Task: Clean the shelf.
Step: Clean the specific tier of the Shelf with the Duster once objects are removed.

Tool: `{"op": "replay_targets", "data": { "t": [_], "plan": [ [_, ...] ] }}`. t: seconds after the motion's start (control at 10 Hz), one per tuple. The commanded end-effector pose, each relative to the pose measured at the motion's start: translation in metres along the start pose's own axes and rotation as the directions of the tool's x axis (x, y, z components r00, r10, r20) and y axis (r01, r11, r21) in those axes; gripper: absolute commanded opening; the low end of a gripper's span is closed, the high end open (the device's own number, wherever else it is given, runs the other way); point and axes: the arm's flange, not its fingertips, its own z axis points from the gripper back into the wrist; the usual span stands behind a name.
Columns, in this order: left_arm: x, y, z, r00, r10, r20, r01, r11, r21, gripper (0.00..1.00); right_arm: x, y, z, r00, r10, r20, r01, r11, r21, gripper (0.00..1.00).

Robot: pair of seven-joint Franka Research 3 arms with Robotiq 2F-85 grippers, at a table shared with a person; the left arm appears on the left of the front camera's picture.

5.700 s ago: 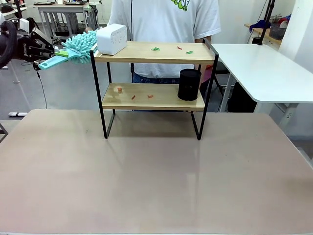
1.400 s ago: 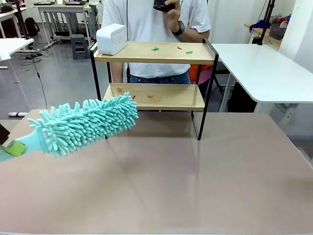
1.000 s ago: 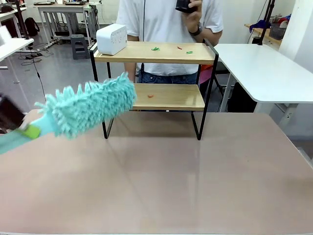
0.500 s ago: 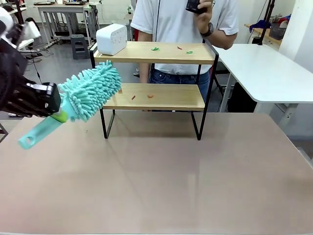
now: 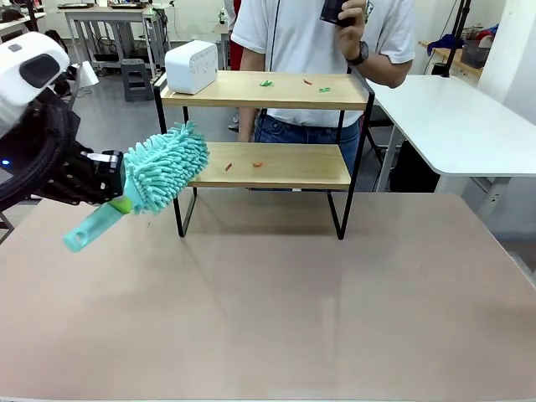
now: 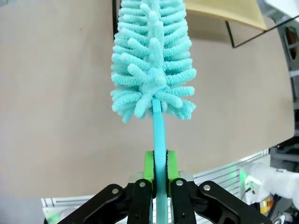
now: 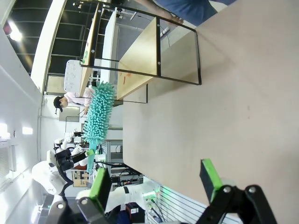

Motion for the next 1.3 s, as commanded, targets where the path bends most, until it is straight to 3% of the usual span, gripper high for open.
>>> {"op": "replay_targets", "data": {
  "t": [0.0, 0.5, 0.7, 1.2],
  "plan": [
    [0.009, -0.014, -0.021, 0.995, 0.070, 0.070, -0.069, 0.998, -0.008, 0.12, 0.001, 0.001, -0.001, 1.000, 0.027, 0.013, -0.027, 0.999, 0.023, 1.00],
    [0.036, -0.045, -0.074, 0.981, 0.133, 0.140, -0.139, 0.990, 0.029, 0.12, 0.001, 0.001, -0.001, 1.000, 0.027, 0.013, -0.027, 0.999, 0.023, 1.00],
    [0.042, -0.051, -0.083, 0.965, 0.132, 0.225, -0.146, 0.988, 0.049, 0.12, 0.001, 0.001, -0.001, 1.000, 0.027, 0.013, -0.027, 0.999, 0.023, 1.00],
    [0.061, -0.052, -0.100, 0.969, 0.124, 0.214, -0.148, 0.984, 0.100, 0.12, 0.001, 0.001, -0.001, 1.000, 0.027, 0.013, -0.027, 0.999, 0.023, 1.00]
  ]
}}
